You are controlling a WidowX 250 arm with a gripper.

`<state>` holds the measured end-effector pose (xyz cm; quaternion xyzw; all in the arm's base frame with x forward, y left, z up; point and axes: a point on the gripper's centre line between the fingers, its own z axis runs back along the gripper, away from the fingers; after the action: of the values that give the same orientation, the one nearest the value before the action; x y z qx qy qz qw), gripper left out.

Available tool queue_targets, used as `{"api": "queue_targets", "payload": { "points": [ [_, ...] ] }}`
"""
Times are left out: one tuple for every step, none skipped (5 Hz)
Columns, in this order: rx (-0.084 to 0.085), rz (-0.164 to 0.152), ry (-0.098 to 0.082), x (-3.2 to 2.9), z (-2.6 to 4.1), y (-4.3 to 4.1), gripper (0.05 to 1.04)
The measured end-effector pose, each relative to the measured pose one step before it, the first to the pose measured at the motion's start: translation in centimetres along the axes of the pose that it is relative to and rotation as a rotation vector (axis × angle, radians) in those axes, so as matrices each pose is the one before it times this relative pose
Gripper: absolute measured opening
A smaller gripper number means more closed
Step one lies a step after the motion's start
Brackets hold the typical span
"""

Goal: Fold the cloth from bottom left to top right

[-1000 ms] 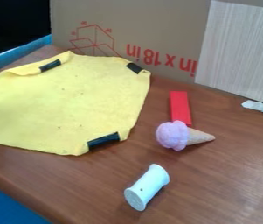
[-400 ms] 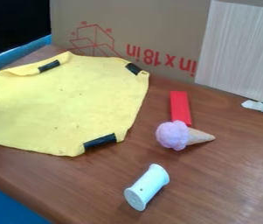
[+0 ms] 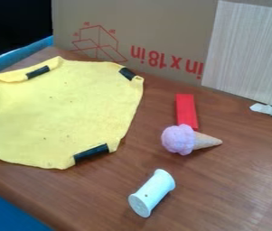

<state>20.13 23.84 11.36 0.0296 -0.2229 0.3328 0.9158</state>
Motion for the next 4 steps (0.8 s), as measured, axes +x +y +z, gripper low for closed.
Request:
{"api": "queue_targets", "payload": {
  "points": [
    [-0.0407, -0.0139, 0.0020, 1.879, 0.764, -3.486, 0.052],
    [0.0100, 0.0216, 0.0226, 1.725, -0.703, -2.726, 0.051],
    [0.0083, 0.0270, 0.0610, 1.370, -1.459, -2.795, 0.051],
    [0.0007, 0.0542, 0.0328, 1.882, -0.191, -2.705, 0.051]
  ]
}}
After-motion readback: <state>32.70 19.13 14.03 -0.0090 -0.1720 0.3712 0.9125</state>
